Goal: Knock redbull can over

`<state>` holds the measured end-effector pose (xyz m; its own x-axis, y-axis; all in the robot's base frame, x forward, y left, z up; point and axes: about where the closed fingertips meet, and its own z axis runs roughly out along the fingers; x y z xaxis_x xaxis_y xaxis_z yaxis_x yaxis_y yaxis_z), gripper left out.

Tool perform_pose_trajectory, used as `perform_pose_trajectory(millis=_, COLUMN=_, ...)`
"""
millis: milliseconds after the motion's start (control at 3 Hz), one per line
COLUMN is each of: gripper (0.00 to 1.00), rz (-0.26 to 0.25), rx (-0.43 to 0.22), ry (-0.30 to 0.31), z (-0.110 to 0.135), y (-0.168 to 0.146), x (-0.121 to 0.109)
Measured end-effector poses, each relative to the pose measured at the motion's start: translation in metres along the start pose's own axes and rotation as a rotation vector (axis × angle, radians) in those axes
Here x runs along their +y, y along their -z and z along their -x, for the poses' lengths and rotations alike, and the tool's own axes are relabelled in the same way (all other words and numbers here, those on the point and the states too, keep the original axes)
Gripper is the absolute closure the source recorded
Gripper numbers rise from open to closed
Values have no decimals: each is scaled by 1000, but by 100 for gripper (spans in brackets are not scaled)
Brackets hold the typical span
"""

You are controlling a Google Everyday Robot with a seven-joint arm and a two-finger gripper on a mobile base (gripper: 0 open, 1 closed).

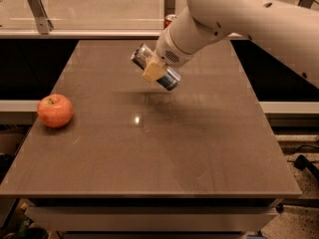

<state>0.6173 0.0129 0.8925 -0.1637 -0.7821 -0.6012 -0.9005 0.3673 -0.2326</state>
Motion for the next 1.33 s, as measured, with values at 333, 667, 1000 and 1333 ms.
perform_pose_trajectory(millis=333, gripper=100, rz=-19, rx=76, ry=25, z=-7, y=1, x=1)
perform_pose_trajectory(millis=667, gripper=100, rz=-37, rx=168, ry=60, z=-13, y=1, x=2)
perform_pose_trajectory(millis=1000, gripper=100, rz=-48, rx=269, ry=95, z=-20, y=0, x=2)
perform_pose_trajectory(millis=1333, gripper=100, rz=-47, rx=388, ry=116, z=-32, y=-5, x=2)
